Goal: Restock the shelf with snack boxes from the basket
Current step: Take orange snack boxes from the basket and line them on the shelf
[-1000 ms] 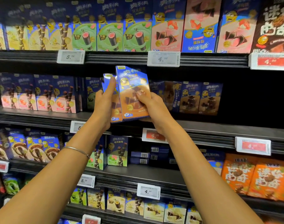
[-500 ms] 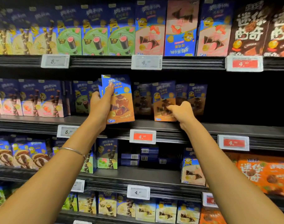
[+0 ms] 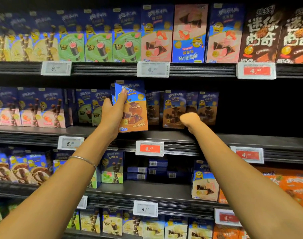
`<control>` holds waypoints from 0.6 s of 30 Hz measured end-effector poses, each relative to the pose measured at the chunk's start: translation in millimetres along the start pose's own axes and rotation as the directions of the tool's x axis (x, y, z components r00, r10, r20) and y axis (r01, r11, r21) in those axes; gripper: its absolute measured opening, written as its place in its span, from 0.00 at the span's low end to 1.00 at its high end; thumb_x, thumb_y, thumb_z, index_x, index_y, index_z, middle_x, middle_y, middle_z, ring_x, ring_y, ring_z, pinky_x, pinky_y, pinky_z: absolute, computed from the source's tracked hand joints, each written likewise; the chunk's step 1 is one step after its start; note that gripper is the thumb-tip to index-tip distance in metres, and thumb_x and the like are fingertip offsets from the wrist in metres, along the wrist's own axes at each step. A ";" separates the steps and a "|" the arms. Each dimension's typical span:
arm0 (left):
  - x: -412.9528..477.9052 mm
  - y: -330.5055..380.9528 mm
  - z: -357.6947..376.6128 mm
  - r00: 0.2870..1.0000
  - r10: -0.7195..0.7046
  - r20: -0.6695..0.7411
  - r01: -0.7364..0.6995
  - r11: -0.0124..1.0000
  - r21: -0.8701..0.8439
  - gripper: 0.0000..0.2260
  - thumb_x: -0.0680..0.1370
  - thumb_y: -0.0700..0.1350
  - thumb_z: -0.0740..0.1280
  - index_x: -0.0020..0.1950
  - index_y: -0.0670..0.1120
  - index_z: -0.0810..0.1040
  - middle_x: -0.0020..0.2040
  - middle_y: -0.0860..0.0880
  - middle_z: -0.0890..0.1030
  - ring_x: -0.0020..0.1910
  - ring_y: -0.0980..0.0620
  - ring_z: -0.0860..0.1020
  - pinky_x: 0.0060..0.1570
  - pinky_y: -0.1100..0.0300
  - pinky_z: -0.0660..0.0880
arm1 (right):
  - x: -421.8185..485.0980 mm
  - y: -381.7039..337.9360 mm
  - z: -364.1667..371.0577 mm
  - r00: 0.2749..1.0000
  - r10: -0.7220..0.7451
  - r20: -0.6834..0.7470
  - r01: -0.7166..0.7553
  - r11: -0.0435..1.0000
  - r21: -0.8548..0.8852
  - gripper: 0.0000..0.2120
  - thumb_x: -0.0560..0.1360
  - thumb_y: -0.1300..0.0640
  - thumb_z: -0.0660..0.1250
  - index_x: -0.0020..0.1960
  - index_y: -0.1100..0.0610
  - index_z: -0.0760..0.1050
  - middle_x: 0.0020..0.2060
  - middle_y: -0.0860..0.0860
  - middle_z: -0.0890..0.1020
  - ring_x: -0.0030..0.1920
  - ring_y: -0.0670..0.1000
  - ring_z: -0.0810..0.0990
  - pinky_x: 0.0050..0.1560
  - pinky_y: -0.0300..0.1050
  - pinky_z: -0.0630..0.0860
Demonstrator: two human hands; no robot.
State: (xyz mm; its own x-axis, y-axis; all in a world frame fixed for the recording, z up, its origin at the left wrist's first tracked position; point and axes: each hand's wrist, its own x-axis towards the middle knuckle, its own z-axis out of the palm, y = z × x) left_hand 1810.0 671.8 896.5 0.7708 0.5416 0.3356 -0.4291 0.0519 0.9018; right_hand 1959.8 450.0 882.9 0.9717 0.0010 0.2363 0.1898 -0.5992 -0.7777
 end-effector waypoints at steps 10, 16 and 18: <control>0.2 -3.5 4.5 1.000 0.006 0.026 -0.006 1.000 -0.003 0.20 0.80 0.63 0.71 0.55 0.49 0.71 0.52 0.45 0.86 0.37 0.54 0.88 0.31 0.60 0.82 | 20.0 -12.3 15.2 0.995 -0.071 -0.069 0.049 0.960 -0.277 0.21 0.84 0.54 0.60 0.72 0.65 0.69 0.70 0.63 0.73 0.67 0.62 0.74 0.65 0.51 0.71; 1.6 -5.1 4.7 0.999 0.019 0.037 -0.020 1.000 0.018 0.19 0.80 0.62 0.71 0.56 0.48 0.71 0.52 0.45 0.87 0.39 0.53 0.88 0.32 0.60 0.82 | 25.4 -17.5 24.2 0.985 -0.093 -0.145 0.052 0.963 -0.264 0.18 0.83 0.56 0.62 0.68 0.64 0.73 0.68 0.63 0.76 0.66 0.62 0.76 0.63 0.51 0.72; 1.7 -5.1 5.3 0.999 0.022 0.040 -0.022 1.000 0.017 0.20 0.80 0.62 0.71 0.57 0.48 0.71 0.53 0.45 0.87 0.39 0.53 0.88 0.32 0.60 0.82 | 27.2 -17.0 25.3 0.976 -0.101 -0.194 0.055 0.971 -0.231 0.15 0.82 0.57 0.64 0.64 0.65 0.76 0.64 0.64 0.78 0.63 0.63 0.78 0.59 0.52 0.75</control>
State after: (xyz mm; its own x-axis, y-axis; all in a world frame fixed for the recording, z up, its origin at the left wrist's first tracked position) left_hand 1816.0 668.0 893.9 0.7794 0.5087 0.3656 -0.4383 0.0258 0.8985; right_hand 1986.6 480.5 887.9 0.9016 -0.0936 0.4224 0.2050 -0.7673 -0.6077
